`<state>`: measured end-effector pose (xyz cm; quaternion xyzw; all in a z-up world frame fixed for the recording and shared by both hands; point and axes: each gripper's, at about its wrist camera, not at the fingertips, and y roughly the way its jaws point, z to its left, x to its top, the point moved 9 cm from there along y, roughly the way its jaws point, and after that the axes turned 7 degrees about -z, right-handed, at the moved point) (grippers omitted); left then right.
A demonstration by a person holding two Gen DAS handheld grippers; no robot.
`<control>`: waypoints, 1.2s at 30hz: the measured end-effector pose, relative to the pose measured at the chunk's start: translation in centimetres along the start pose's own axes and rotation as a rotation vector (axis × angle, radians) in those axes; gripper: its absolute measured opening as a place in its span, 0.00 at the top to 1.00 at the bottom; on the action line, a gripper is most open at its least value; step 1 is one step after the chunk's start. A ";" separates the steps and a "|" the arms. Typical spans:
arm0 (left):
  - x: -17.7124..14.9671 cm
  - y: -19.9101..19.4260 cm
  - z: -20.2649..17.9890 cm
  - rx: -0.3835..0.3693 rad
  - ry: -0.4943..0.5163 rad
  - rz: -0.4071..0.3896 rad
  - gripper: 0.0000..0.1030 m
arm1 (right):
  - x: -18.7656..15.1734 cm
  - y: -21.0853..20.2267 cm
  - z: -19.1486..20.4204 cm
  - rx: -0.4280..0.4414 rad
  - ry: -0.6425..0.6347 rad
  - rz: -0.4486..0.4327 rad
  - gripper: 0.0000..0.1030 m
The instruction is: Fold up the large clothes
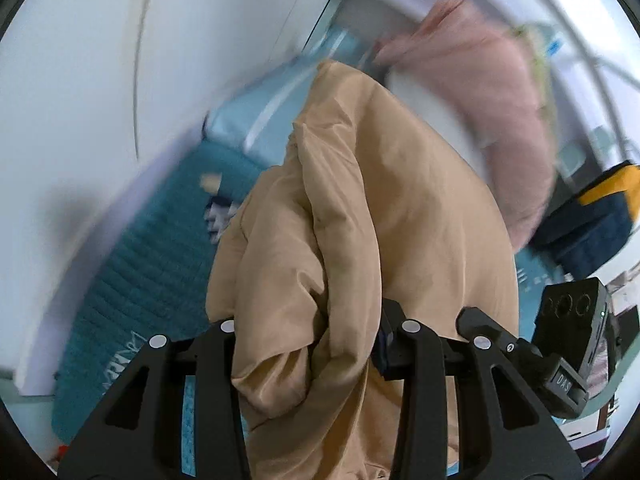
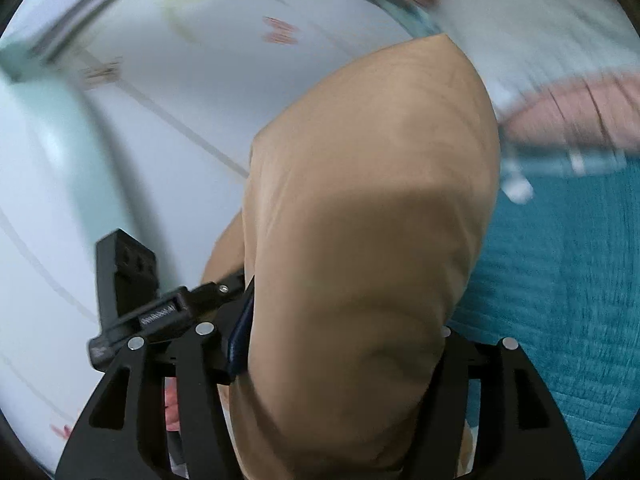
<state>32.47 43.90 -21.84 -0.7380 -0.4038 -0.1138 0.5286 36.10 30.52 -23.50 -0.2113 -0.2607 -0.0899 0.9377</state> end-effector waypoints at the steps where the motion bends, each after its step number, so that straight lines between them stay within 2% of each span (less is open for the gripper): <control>1: -1.0 1.9 0.8 0.014 -0.011 0.031 0.63 | -0.8 0.7 -2.6 -0.058 0.018 0.019 0.43; 2: -2.9 4.5 1.9 0.022 -0.054 0.074 0.63 | -1.8 1.2 -5.3 -0.125 0.041 0.051 0.42; 4: -6.4 7.7 3.0 0.000 -0.144 0.132 0.61 | -3.6 1.3 -9.1 -0.204 0.092 0.106 0.40; 6: -8.2 8.7 3.2 -0.024 -0.163 0.109 0.46 | -4.8 0.3 -11.6 -0.224 0.133 0.120 0.34; 7: -8.6 8.7 3.0 -0.036 -0.157 0.091 0.45 | -5.1 -0.3 -12.2 -0.235 0.142 0.126 0.31; 11: -8.3 7.1 3.3 -0.036 -0.175 0.078 0.43 | -4.1 -3.2 -11.6 -0.273 0.060 0.132 0.30; 13: -7.5 5.3 3.7 -0.003 -0.161 0.061 0.43 | -3.0 -5.1 -10.4 -0.334 -0.068 0.119 0.30; 16: -6.7 2.3 3.5 0.059 -0.093 0.016 0.43 | -1.7 -7.8 -8.6 -0.379 -0.191 0.049 0.30; 17: -6.6 1.1 3.6 0.116 -0.063 0.016 0.47 | -1.4 -8.0 -7.7 -0.386 -0.215 0.048 0.30; 18: -6.6 0.0 3.3 0.151 -0.049 0.001 0.57 | -1.7 -8.3 -7.2 -0.402 -0.246 0.065 0.31; 20: -7.0 -1.2 1.7 0.113 -0.028 -0.011 0.65 | -3.2 -8.0 -5.8 -0.394 -0.296 0.108 0.50; 21: -7.5 -1.4 0.6 0.088 -0.018 -0.006 0.70 | -4.4 -7.6 -5.1 -0.389 -0.316 0.151 0.53; 23: -8.4 -1.0 -0.8 0.085 0.009 0.008 0.74 | -6.2 -6.0 -4.8 -0.415 -0.329 0.229 0.68; 26: -10.3 1.7 -2.1 0.094 0.058 0.061 0.79 | -8.6 -3.7 -5.4 -0.427 -0.291 0.294 0.69; 28: -11.9 4.2 -0.5 0.151 0.032 0.115 0.85 | -10.7 -1.7 -7.3 -0.474 -0.270 0.334 0.69; 29: -12.9 5.8 0.9 0.193 0.018 0.139 0.91 | -11.6 -0.9 -8.4 -0.498 -0.259 0.344 0.68; 30: -13.8 6.9 2.0 0.199 -0.008 0.157 0.92 | -12.1 -0.5 -9.1 -0.508 -0.237 0.350 0.68; 32: -14.3 7.1 2.8 0.166 -0.076 0.129 0.92 | -12.1 -0.6 -9.1 -0.498 -0.210 0.329 0.68; 33: -14.1 6.5 2.6 0.159 -0.076 0.103 0.92 | -11.9 -0.9 -8.6 -0.482 -0.207 0.320 0.66; 36: -14.2 5.2 1.6 0.208 0.008 0.072 0.89 | -11.3 -2.2 -7.9 -0.434 -0.162 0.301 0.63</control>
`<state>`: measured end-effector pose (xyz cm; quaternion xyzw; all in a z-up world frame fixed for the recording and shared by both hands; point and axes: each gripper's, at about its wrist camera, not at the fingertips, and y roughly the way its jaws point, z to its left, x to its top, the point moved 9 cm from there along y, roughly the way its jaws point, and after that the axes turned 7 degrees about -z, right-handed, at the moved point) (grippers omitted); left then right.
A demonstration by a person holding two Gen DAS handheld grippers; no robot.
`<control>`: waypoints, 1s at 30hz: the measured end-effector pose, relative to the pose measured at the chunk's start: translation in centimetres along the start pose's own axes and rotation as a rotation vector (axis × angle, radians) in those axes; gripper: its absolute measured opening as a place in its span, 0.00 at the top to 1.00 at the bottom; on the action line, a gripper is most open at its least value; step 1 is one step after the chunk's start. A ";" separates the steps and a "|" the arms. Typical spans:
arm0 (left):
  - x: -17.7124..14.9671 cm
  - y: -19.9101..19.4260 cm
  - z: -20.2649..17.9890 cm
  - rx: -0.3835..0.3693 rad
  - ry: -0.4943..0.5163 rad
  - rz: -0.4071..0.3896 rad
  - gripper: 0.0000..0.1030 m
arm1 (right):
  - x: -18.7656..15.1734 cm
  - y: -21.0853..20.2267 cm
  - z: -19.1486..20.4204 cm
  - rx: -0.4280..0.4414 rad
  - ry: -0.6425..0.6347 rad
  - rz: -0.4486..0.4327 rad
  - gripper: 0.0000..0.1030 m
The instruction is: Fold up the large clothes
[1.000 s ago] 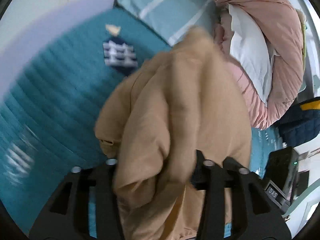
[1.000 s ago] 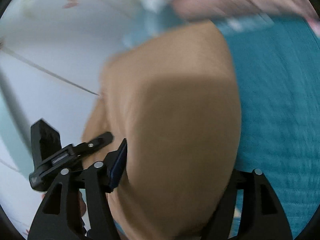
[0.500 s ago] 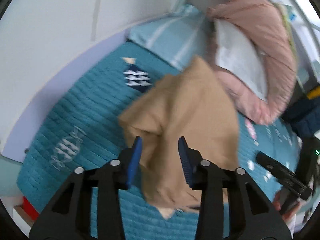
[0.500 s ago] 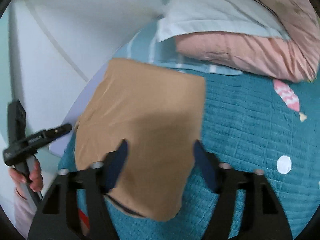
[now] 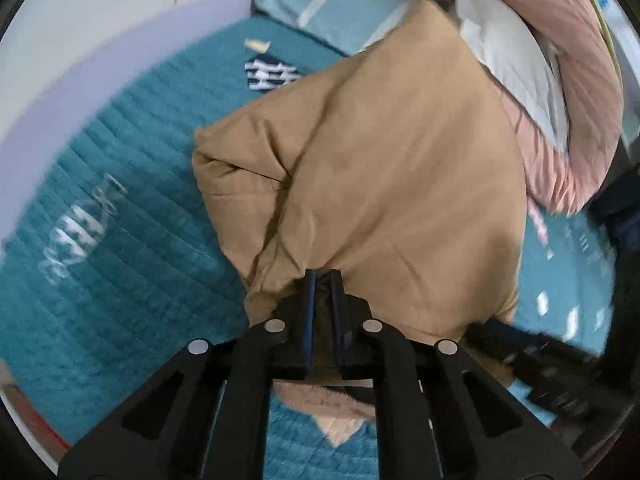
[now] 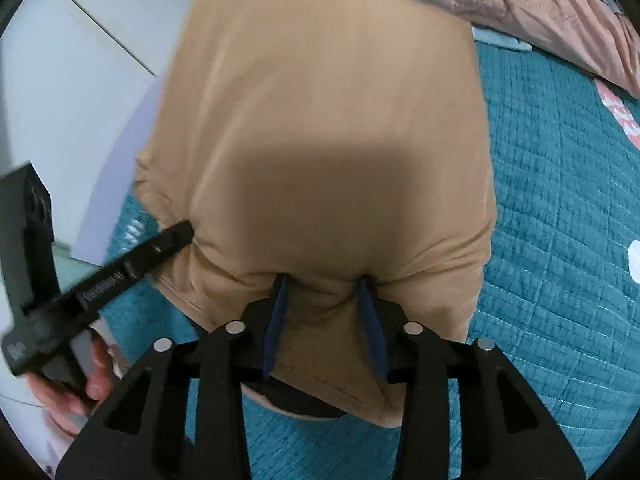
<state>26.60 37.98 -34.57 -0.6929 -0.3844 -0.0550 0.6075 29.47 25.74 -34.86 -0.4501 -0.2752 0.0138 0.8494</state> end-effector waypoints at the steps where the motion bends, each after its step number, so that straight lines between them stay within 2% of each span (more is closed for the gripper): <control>1: -0.3 -0.5 -0.3 0.026 0.022 -0.001 0.88 | 0.0 -0.5 -0.1 0.011 0.024 -0.002 0.60; 2: -0.4 -0.8 -0.5 0.035 0.027 -0.001 0.82 | -0.1 -1.0 -0.2 0.017 0.040 -0.007 0.53; 3: -0.5 -1.4 -0.9 0.044 0.030 -0.005 0.71 | -0.1 -1.7 -0.4 0.021 0.054 -0.022 0.49; 4: -0.6 -1.8 -1.1 0.048 0.030 -0.013 0.63 | -0.1 -2.6 -0.6 0.016 0.059 -0.040 0.40; 5: -0.5 -2.6 -1.5 0.059 0.028 -0.034 0.46 | -0.2 -3.6 -0.7 0.010 0.060 -0.053 0.30; 6: -0.4 -3.4 -1.9 0.077 0.030 -0.054 0.40 | -0.4 -4.5 -0.9 0.005 0.063 -0.063 0.24; 7: -0.6 -3.9 -2.2 0.099 0.035 -0.061 0.40 | -0.6 -5.2 -1.1 0.001 0.064 -0.071 0.15; 8: -0.8 -4.3 -2.5 0.113 0.042 -0.060 0.40 | -0.7 -5.9 -1.7 -0.009 0.064 -0.078 0.14; 11: -1.4 -5.7 -3.7 0.133 0.071 -0.057 0.40 | -1.3 -7.3 -2.7 -0.031 0.069 -0.084 0.13; 14: -2.3 -7.0 -5.3 0.132 0.103 -0.069 0.35 | -2.0 -9.1 -4.3 -0.074 0.075 -0.109 0.11; 24: -6.7 -10.6 -11.0 0.125 0.171 -0.070 0.34 | -5.1 -17.0 -8.7 -0.181 0.097 -0.209 0.10; 27: -8.2 -11.7 -12.9 0.111 0.191 -0.074 0.34 | -6.1 -19.9 -9.6 -0.207 0.094 -0.260 0.09; 30: -9.9 -13.0 -15.0 0.108 0.211 -0.080 0.34 | -7.2 -23.4 -10.6 -0.232 0.105 -0.361 0.09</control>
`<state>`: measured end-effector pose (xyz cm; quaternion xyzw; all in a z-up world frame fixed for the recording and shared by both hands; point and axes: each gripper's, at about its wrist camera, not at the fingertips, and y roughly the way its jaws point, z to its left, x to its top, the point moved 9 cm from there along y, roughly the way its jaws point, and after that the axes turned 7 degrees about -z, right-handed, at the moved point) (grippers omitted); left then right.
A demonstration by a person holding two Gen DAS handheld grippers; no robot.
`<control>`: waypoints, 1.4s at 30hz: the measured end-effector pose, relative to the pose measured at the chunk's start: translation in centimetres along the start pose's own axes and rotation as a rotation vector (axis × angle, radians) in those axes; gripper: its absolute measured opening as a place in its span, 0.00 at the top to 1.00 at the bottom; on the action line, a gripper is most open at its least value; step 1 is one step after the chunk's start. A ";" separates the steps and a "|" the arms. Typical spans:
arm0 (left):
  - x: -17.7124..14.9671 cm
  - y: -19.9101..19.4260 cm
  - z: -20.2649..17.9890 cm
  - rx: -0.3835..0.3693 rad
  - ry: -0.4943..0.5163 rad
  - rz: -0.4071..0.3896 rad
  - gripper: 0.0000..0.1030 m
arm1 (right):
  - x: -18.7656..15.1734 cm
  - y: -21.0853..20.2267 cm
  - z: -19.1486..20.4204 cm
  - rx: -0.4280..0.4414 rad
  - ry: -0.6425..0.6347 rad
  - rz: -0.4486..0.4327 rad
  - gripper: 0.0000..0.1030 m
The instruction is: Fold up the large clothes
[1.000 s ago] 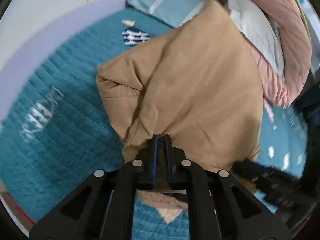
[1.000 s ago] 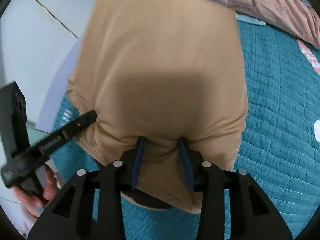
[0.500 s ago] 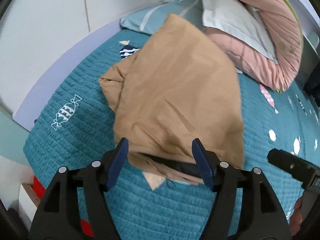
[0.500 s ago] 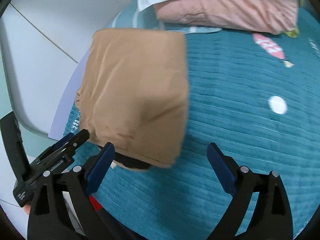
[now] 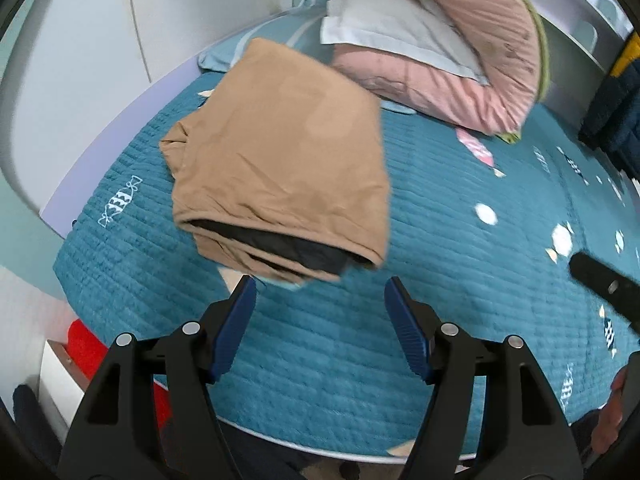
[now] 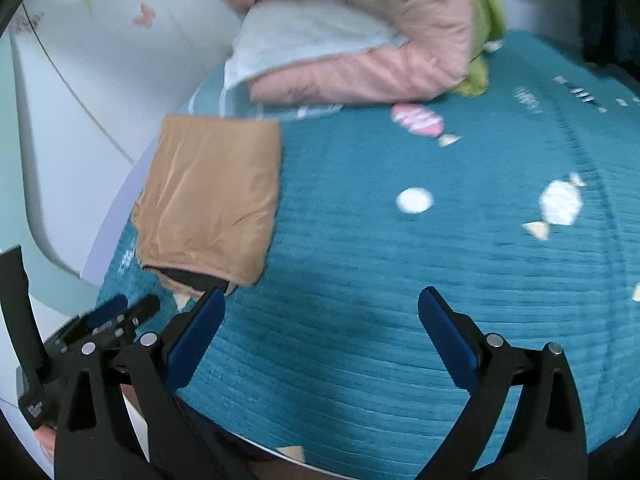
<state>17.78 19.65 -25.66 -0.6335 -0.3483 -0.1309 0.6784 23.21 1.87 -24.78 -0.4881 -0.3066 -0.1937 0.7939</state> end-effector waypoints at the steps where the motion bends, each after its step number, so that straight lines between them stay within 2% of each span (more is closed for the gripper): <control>1: -0.5 -0.6 -0.8 -0.005 0.001 -0.005 0.34 | 0.0 -1.0 -0.5 0.001 0.006 -0.025 0.09; 5: -1.8 -2.6 -3.5 -0.016 0.028 -0.021 0.34 | -0.3 -4.5 -2.2 -0.013 0.018 -0.088 0.08; 11: -3.0 -6.3 -7.4 -0.030 0.059 -0.078 0.34 | -1.3 -9.3 -4.0 -0.061 -0.038 -0.176 0.08; 14: -3.3 -8.0 -8.9 -0.035 0.078 -0.110 0.26 | -2.1 -10.9 -4.5 -0.069 -0.067 -0.192 0.07; 19: -3.9 -10.7 -11.5 -0.059 0.117 -0.162 0.26 | -2.9 -13.1 -5.1 -0.078 -0.081 -0.236 0.07; 22: -4.2 -12.1 -12.3 -0.055 0.119 -0.195 0.26 | -3.1 -14.3 -5.3 -0.076 -0.103 -0.264 0.07; 25: -4.2 -13.3 -12.9 -0.071 0.121 -0.217 0.18 | -3.1 -15.5 -5.4 -0.074 -0.123 -0.304 0.07; 28: -4.0 -14.8 -13.5 -0.049 0.128 -0.258 0.17 | -3.1 -16.4 -5.8 -0.078 -0.127 -0.324 0.07; 30: -3.9 -15.3 -13.8 -0.063 0.124 -0.263 0.17 | -3.0 -17.0 -6.1 -0.085 -0.122 -0.339 0.07; 37: -3.4 -17.1 -14.3 -0.053 0.125 -0.306 0.17 | -2.6 -18.8 -6.7 -0.157 -0.158 -0.417 0.07; 42: -3.4 -18.1 -14.7 -0.066 0.119 -0.317 0.17 | -2.2 -20.3 -7.0 -0.249 -0.192 -0.490 0.07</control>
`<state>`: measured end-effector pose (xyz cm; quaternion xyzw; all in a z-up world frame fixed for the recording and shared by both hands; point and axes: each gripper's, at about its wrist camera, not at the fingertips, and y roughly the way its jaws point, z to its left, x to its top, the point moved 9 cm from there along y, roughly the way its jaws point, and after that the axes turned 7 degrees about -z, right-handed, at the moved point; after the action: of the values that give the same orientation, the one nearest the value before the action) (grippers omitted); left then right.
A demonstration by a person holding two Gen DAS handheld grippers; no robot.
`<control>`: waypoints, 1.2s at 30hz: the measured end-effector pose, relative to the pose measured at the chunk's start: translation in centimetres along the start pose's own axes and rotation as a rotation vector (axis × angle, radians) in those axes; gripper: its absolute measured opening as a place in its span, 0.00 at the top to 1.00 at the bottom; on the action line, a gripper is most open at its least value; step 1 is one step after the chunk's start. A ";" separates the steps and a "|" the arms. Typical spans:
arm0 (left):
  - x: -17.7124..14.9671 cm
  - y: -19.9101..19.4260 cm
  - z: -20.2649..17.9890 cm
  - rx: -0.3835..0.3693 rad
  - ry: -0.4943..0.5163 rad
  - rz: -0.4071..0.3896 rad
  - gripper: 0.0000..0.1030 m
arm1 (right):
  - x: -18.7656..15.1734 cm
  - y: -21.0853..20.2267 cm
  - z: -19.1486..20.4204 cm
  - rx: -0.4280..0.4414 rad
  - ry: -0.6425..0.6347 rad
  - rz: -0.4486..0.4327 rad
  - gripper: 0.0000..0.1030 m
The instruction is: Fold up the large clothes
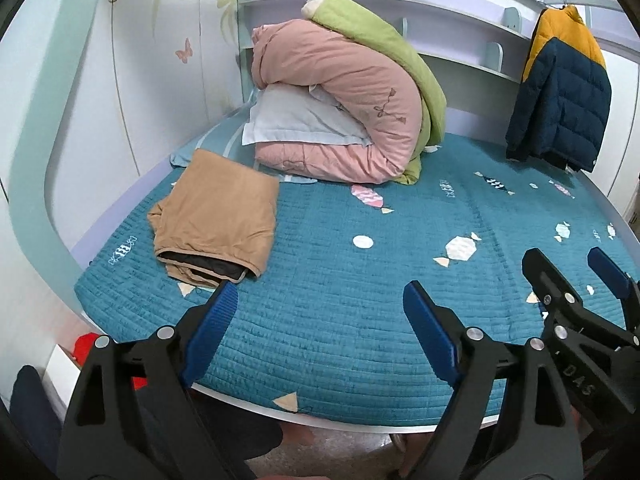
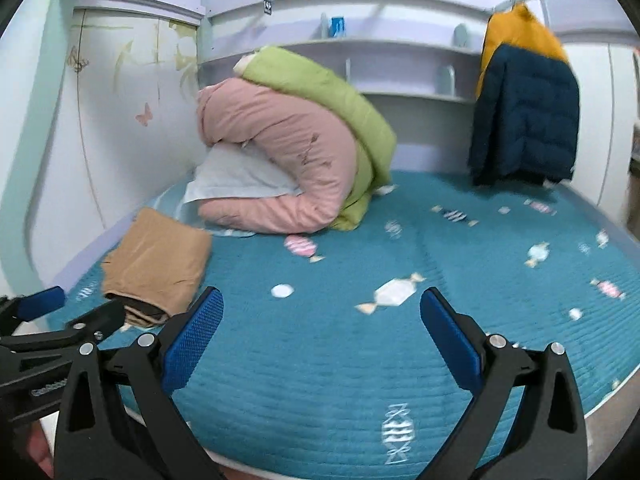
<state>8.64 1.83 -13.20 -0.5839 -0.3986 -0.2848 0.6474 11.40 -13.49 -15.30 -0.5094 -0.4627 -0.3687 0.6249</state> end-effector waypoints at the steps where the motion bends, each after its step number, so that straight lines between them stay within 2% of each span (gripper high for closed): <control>1: 0.1 -0.2 -0.1 -0.001 0.003 -0.009 0.17 | 0.0 -0.1 -0.2 -0.008 -0.001 -0.006 0.07; 8: 0.4 -0.9 -0.5 0.001 0.020 -0.031 0.17 | 0.4 -0.7 -0.8 -0.025 0.000 -0.025 0.07; 14: 0.9 -1.6 -0.4 0.019 0.039 -0.069 0.14 | 0.6 -1.4 -0.8 0.002 0.022 -0.029 0.07; 20: 1.0 -1.9 -0.2 0.034 0.042 -0.074 0.14 | 0.9 -1.7 -0.6 0.025 0.017 -0.028 0.07; 36: 1.0 -2.1 -0.1 0.012 0.032 -0.061 0.14 | 1.1 -1.8 -0.5 0.045 0.022 -0.019 0.07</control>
<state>7.45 1.55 -11.24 -0.5631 -0.4075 -0.3111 0.6481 10.14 -14.37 -13.75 -0.4866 -0.4687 -0.3699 0.6377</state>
